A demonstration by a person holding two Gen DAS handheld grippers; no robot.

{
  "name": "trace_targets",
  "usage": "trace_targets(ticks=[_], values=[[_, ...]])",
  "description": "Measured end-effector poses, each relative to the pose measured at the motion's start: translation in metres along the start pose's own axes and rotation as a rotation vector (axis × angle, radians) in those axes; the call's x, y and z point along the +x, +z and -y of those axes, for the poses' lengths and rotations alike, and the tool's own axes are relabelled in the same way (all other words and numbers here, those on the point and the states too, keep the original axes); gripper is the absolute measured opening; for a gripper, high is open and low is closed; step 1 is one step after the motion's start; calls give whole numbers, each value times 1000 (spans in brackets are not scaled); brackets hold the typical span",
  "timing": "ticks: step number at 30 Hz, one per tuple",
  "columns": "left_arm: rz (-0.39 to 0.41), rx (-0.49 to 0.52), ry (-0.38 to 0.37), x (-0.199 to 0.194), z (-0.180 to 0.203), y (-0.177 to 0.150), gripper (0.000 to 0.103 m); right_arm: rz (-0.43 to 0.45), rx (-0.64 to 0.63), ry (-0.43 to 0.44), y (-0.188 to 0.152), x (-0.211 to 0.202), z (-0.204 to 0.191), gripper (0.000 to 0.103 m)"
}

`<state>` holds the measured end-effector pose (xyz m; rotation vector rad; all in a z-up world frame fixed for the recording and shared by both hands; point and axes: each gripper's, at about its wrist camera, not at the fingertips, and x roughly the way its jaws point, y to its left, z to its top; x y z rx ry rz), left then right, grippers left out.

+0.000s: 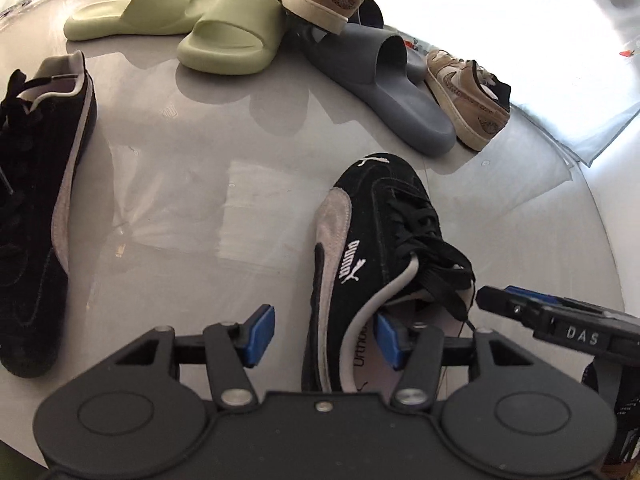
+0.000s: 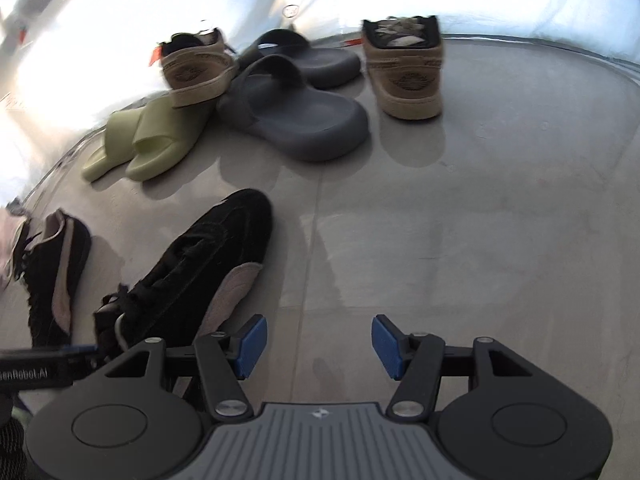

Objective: Organize scattered shoes

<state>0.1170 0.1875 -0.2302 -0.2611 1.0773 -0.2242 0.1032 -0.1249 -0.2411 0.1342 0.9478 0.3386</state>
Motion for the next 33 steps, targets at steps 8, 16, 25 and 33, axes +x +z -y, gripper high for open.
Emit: trace_targets(ticks=[8,16,25,33], values=[[96,70,-63,-38,-6,2,60,-128,-311,133,-18,12,-57,17],[150,-34,14,-54,-46,0,60,-154,-473,205,-31,26,-114,8],[236,-138,114,-76,-77,-2,60,-131,-615,270,-5,68,-175,8],[235,-154,136,-72,-85,6,60,-63,-568,408,13,31,-133,36]])
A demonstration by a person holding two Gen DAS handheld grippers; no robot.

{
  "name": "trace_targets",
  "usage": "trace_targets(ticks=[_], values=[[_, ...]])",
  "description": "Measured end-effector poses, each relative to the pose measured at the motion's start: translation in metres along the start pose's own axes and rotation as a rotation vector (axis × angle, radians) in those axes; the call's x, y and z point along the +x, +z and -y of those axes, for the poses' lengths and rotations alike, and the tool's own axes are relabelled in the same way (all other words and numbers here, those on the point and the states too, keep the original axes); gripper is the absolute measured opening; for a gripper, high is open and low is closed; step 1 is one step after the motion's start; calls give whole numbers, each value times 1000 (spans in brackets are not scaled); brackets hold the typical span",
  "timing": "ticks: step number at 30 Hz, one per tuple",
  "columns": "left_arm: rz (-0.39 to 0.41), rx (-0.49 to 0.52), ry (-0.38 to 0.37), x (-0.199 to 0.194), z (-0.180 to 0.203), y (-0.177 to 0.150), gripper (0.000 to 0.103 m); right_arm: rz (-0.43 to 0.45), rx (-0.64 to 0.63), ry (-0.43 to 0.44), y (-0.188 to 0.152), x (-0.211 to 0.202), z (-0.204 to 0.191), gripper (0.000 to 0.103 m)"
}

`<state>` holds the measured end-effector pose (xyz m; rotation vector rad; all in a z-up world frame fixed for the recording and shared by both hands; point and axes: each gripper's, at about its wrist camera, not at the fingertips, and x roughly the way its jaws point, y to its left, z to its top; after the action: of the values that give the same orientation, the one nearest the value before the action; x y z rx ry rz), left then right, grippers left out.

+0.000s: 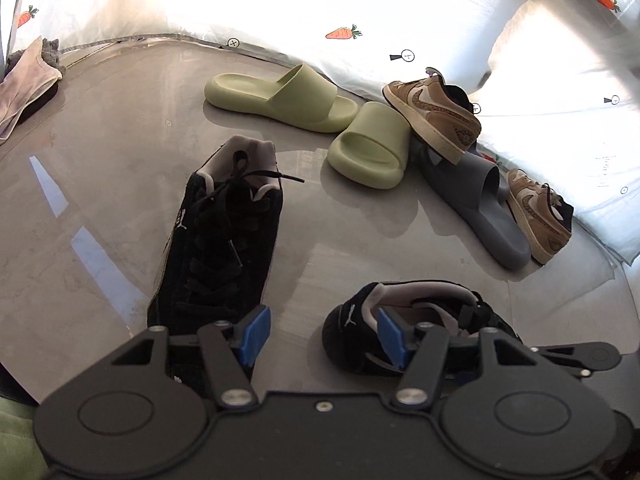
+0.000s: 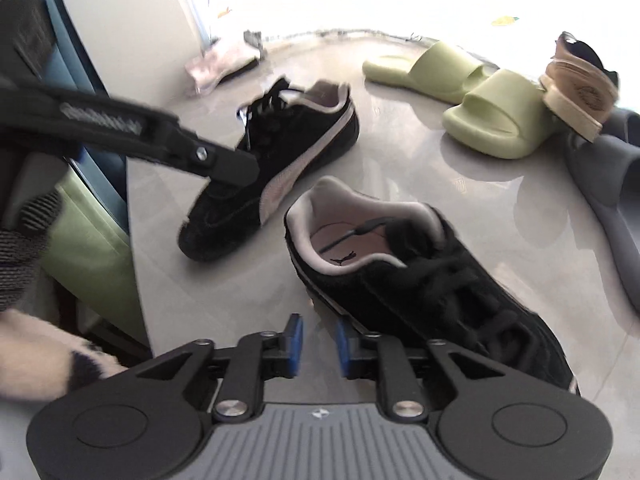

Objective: Organize scattered shoes

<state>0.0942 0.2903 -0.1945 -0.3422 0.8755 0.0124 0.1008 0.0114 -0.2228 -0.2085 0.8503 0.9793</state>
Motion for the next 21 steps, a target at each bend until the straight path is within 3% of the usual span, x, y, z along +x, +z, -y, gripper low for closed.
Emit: trace_targets(ticks=[2,6,8,12,16,18,21], values=[[-10,6,-5,5,4,2,60,33,19,-5,-7,-13,10,52],[-18,32,-25,9,14,3,60,30,-114,-115,-16,-19,19,63],[-12,49,-32,8,18,4,60,14,-175,-148,-11,-13,18,81],[14,79,-29,3,25,3,60,-9,-324,-170,8,6,14,81],[26,85,-17,-1,23,1,60,-70,-417,-110,27,26,14,83],[22,79,-14,-3,21,-2,60,-109,-424,-66,36,35,19,84],[24,62,1,-5,16,-3,60,-144,-334,-52,48,41,29,83]])
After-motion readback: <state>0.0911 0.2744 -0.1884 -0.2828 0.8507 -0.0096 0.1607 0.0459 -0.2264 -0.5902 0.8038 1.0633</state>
